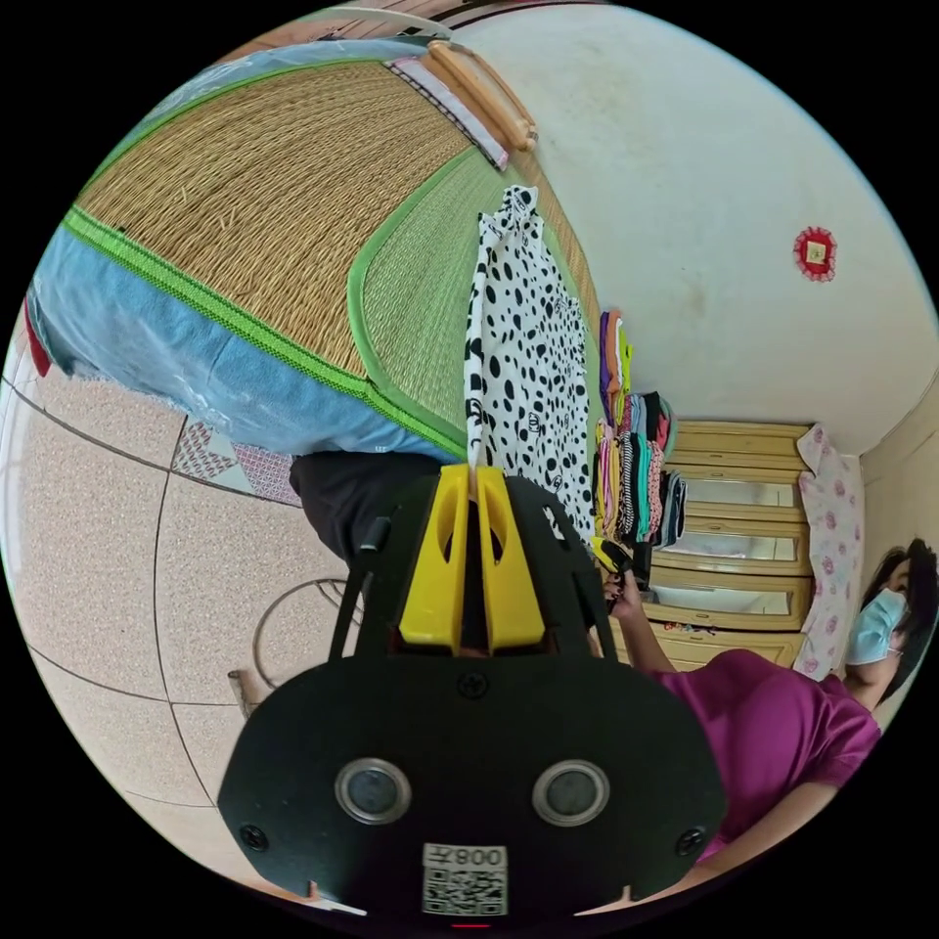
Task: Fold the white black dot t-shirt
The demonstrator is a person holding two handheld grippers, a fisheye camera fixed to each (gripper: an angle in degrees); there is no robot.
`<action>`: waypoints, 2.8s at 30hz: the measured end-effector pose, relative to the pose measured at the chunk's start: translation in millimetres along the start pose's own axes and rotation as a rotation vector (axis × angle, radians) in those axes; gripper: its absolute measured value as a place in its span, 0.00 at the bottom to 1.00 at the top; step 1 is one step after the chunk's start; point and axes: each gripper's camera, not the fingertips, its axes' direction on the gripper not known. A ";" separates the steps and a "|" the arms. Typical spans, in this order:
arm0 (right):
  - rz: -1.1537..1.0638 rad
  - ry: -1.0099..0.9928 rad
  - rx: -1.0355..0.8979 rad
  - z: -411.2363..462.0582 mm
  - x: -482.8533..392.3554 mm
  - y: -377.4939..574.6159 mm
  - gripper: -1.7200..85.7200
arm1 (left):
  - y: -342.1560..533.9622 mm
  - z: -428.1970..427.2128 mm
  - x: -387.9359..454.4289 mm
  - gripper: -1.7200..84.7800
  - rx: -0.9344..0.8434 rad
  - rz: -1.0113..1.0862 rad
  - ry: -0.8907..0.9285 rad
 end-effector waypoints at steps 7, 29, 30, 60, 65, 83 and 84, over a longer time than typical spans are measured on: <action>0.041 -0.036 0.019 -5.5 21.2 22.7 0.03 | 25.1 -3.1 -10.0 0.05 -0.013 -0.028 0.006; 0.136 -0.185 0.131 22.8 94.5 41.6 0.14 | 41.4 18.5 7.0 0.16 -0.064 -0.009 0.065; 0.131 -0.185 0.125 26.2 95.1 40.1 0.14 | 41.2 19.4 10.7 0.16 -0.073 -0.002 0.047; 0.011 -0.330 0.090 15.1 76.7 50.2 0.02 | 108.0 -45.1 32.6 0.03 -0.004 0.008 0.110; -0.026 -0.346 0.085 1.7 63.6 73.6 0.02 | 135.7 -69.0 31.6 0.03 0.015 0.022 0.165; -0.158 -0.356 0.145 -36.6 26.4 148.2 0.02 | 225.4 -138.6 36.3 0.03 0.097 0.106 0.363; -0.164 -0.358 0.145 -37.3 25.2 151.4 0.02 | 228.6 -142.0 37.1 0.03 0.102 0.113 0.372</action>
